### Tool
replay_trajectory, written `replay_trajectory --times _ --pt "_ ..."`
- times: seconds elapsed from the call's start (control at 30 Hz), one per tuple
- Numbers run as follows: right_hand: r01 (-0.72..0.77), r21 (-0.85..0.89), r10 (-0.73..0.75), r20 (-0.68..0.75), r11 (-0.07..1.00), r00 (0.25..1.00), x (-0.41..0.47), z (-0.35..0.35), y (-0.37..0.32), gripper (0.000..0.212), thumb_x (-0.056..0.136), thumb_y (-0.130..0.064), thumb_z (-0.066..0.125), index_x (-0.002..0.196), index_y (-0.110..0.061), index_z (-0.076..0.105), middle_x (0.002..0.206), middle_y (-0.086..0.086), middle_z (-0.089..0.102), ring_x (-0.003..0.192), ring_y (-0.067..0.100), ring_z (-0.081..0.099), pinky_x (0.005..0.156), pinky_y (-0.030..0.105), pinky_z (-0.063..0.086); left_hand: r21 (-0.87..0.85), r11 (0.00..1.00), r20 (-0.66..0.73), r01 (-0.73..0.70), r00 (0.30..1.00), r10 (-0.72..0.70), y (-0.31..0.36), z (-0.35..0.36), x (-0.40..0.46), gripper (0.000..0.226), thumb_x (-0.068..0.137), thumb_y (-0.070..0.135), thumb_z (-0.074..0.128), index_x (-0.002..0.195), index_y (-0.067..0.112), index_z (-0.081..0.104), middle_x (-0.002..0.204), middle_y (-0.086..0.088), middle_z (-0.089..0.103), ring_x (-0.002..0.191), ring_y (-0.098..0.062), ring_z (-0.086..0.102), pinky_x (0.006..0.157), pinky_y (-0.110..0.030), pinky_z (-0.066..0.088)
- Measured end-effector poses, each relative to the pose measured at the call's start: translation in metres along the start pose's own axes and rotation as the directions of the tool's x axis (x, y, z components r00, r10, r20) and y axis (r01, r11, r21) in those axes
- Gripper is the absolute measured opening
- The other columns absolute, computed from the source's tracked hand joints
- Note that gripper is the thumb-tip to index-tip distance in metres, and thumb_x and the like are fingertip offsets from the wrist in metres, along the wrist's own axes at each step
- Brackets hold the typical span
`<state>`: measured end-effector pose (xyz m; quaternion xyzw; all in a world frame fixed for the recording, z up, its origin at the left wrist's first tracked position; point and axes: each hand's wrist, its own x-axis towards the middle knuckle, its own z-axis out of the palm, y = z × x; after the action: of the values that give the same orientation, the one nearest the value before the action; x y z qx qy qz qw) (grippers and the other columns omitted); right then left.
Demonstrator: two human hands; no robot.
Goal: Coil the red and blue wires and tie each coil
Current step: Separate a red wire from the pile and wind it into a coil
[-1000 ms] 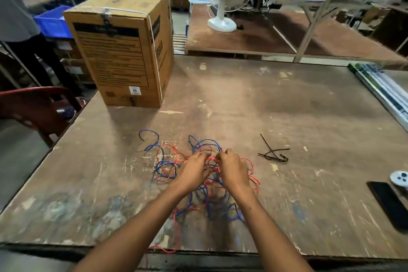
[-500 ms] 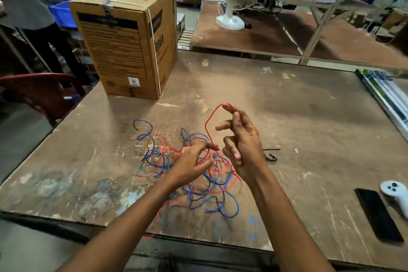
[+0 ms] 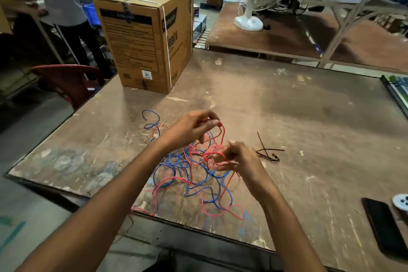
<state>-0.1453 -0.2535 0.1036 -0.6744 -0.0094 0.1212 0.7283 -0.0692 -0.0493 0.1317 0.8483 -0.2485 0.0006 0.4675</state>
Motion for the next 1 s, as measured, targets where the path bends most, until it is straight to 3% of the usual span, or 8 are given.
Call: replay_trajectory --times 0.07,0.13,0.23,0.37,0.5,0.7,0.87,1.0 --pt "0.078 -0.417 -0.158 -0.159 0.905 0.975 0.005 -0.001 0.007 0.035 0.103 -0.052 0.058 0.087 -0.023 0.069 0.094 0.004 0.078 0.086 0.022 0.073 0.082 0.046 0.062 -0.105 0.994 0.067 -0.006 0.998 0.013 0.019 -0.007 -0.005 0.013 0.108 0.019 0.061 0.114 0.012 0.071 0.065 0.001 0.059 0.054 -0.018 0.065 0.057 -0.029 0.052" --pt "0.139 -0.558 -0.285 -0.184 0.818 0.941 0.007 0.002 0.006 0.039 0.093 -0.055 0.074 0.107 -0.025 0.053 0.110 -0.001 0.067 0.094 0.014 0.071 0.083 0.040 0.061 -0.178 0.984 0.130 0.009 0.991 0.015 0.035 -0.012 -0.006 0.016 0.108 0.015 0.061 0.117 0.011 0.073 0.067 0.000 0.052 0.051 -0.018 0.058 0.050 -0.027 0.046" --pt "0.302 -0.519 -0.424 -0.133 0.800 0.896 0.010 0.012 -0.005 0.063 0.089 -0.042 0.084 0.127 -0.027 0.037 0.128 -0.002 0.054 0.100 0.007 0.068 0.081 0.026 0.060 -0.228 0.973 0.246 0.048 0.969 0.010 0.046 -0.020 -0.004 0.021 0.111 0.018 0.055 0.119 0.010 0.073 0.061 0.002 0.039 0.049 -0.016 0.036 0.047 -0.030 0.028" --pt "0.397 -0.483 -0.513 -0.133 0.781 0.848 0.014 0.018 -0.020 0.045 0.099 -0.040 0.072 0.131 -0.024 0.044 0.125 0.002 0.059 0.096 0.012 0.073 0.077 0.026 0.059 -0.278 0.952 0.412 0.124 0.911 0.002 0.060 -0.032 0.000 0.029 0.114 0.020 0.046 0.117 0.006 0.071 0.055 0.003 0.035 0.049 -0.011 0.027 0.047 -0.032 0.020" --pt "0.402 -0.491 -0.434 0.054 0.773 0.899 0.016 0.018 -0.023 0.019 0.108 -0.036 0.056 0.115 -0.026 0.071 0.091 -0.016 0.077 0.085 0.005 0.073 0.075 0.026 0.053 -0.260 0.957 0.537 0.129 0.843 0.032 0.065 -0.051 -0.006 0.036 0.116 0.021 0.041 0.107 0.024 0.076 0.070 0.008 0.059 0.056 -0.021 0.046 0.053 -0.033 0.039" --pt "0.359 -0.154 -0.325 0.206 0.921 0.923 -0.008 0.033 -0.027 0.029 0.108 -0.029 0.051 0.094 -0.017 0.074 0.074 0.012 0.075 0.064 0.023 0.070 0.071 0.042 0.052 -0.325 0.883 0.679 0.338 0.734 -0.031 0.060 -0.082 -0.021 0.034 0.114 0.027 0.041 0.130 0.004 0.061 0.110 -0.027 0.074 0.075 -0.036 0.077 0.070 -0.045 0.064" --pt "0.259 -0.259 -0.203 0.223 0.931 0.953 -0.031 0.039 -0.034 0.041 0.110 -0.027 0.045 0.130 -0.001 0.070 0.109 0.004 0.083 0.097 0.024 0.081 0.075 0.033 0.064 -0.133 0.986 0.576 0.101 0.817 -0.006 0.059 -0.092 -0.023 0.023 0.113 0.026 0.049 0.115 0.011 0.067 0.099 -0.021 0.076 0.091 -0.034 0.078 0.082 -0.063 0.063" --pt "0.176 -0.079 -0.145 0.300 0.981 0.943 -0.054 0.045 -0.055 0.042 0.108 -0.021 0.046 0.147 -0.008 0.058 0.122 0.015 0.078 0.107 0.038 0.078 0.071 0.045 0.067 -0.172 0.980 0.464 -0.097 0.870 0.168 0.065 -0.095 -0.025 0.023 0.111 0.023 0.051 0.112 0.008 0.069 0.087 -0.012 0.069 0.073 -0.028 0.073 0.073 -0.049 0.062"
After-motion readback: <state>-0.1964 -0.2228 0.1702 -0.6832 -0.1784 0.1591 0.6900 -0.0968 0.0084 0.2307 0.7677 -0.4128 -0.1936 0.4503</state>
